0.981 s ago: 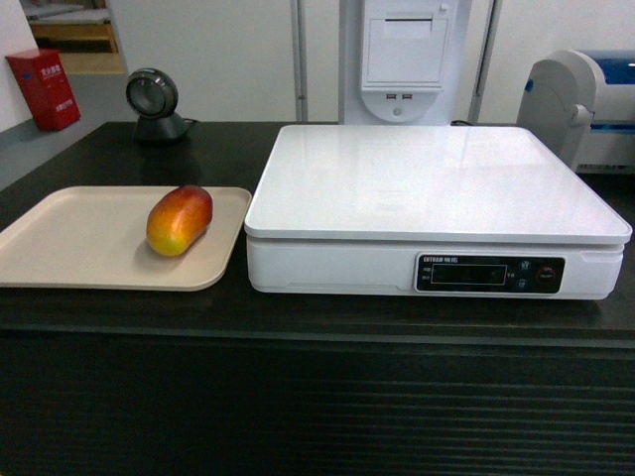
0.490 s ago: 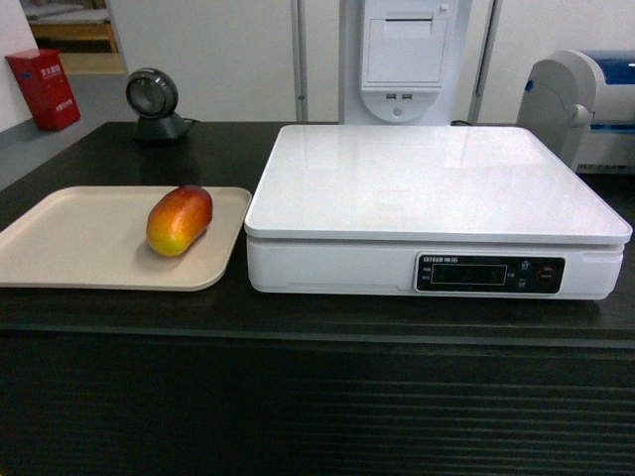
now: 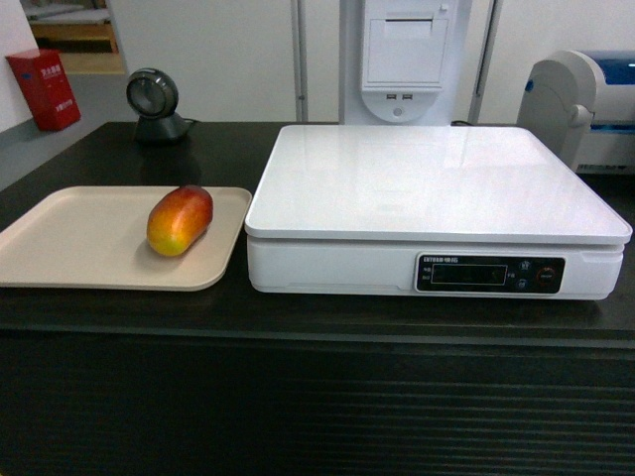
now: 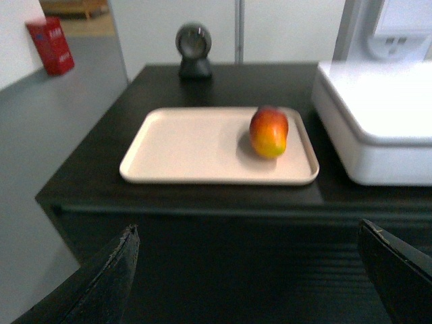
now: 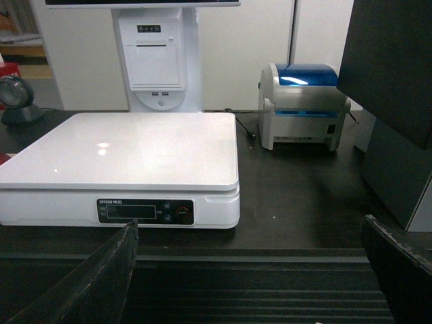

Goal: Place dark red mango on scale at checkout

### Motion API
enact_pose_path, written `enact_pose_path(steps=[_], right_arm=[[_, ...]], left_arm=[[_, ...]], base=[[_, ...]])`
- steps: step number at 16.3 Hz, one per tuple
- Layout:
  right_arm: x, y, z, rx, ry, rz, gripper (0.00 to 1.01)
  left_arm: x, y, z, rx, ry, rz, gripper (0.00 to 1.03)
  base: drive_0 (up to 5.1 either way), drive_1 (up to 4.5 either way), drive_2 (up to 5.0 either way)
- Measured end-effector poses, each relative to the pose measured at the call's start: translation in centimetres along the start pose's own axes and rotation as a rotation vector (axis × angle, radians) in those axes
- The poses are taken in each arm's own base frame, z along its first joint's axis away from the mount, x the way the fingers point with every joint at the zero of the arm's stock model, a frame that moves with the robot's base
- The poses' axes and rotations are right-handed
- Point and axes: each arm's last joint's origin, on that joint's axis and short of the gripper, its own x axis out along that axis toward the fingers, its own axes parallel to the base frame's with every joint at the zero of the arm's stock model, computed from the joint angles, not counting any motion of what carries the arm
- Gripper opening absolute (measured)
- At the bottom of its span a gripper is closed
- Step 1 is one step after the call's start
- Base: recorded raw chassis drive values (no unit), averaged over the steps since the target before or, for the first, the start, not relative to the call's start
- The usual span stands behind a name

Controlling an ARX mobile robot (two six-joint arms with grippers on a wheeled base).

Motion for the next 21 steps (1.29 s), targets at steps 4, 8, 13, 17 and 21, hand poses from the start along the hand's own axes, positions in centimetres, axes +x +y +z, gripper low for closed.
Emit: enact_pose_path(steps=[4,8,13,17,21], right_arm=[[0.0,0.0,0.0,0.0,0.0,0.0,0.98],[0.0,0.0,0.0,0.0,0.0,0.0,0.98],[0.0,0.0,0.0,0.0,0.0,0.0,0.98],[0.0,0.0,0.0,0.0,0.0,0.0,0.98],[0.0,0.0,0.0,0.0,0.0,0.0,0.98]], left_arm=[[0.1,-0.2,0.3,0.001,-0.008,-0.015,0.98],[5.4,1.2,3.8,-0.003,-0.059,-0.077,0.98],[9.4,1.9,4.4,-0.004,0.044,-0.118,0.98],[12.7,2.0,5.9,-0.004,0.085,-0.14,0.98],[15.3,2.0,6.9,-0.011,0.145,-0.148,0.98]], base=[[0.0,0.0,0.0],[0.0,0.0,0.0],[0.0,0.0,0.0],[0.0,0.0,0.0],[0.0,0.0,0.0]])
